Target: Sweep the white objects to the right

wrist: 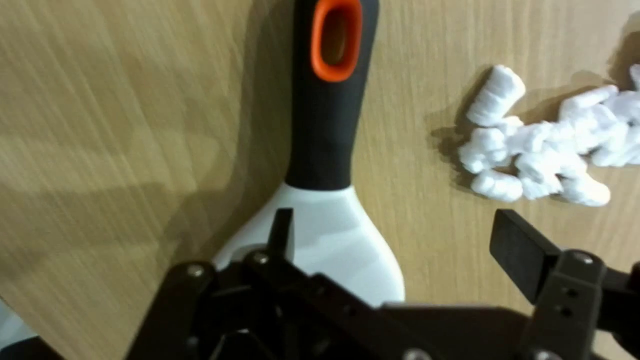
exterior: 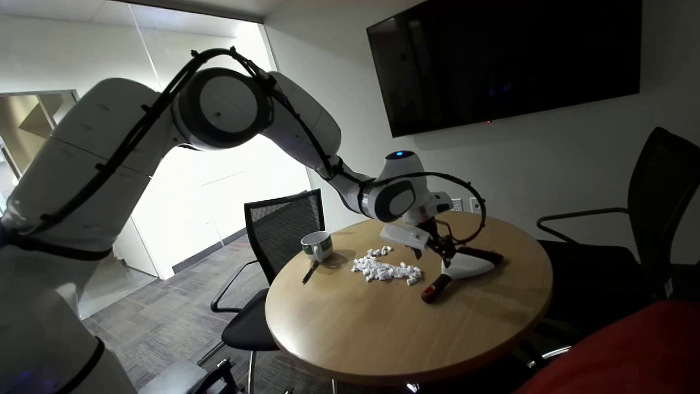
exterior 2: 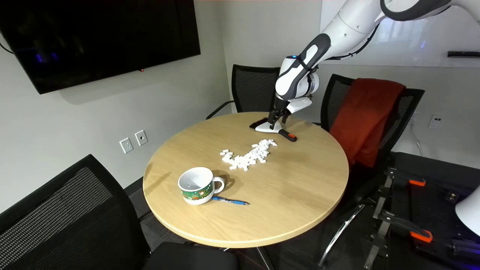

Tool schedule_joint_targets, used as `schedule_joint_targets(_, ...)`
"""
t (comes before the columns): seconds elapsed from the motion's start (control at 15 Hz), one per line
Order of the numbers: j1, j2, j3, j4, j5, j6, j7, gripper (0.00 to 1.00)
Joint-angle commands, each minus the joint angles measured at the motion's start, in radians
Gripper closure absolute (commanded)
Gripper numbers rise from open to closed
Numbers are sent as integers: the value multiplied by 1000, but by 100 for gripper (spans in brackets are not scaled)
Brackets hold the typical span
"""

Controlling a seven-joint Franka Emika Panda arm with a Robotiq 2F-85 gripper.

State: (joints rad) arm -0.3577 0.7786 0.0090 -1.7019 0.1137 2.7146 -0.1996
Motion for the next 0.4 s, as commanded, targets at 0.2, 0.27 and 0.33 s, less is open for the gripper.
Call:
schedule_joint_targets(0.2,-38,-162,114,-65,69,-197,-139,0)
schedule_joint_targets(0.27,-25,-178,105,-67,67,-223,-133,0)
schedule_joint_targets(0.33,-16,-191,99,-68,67,-244,-133,0)
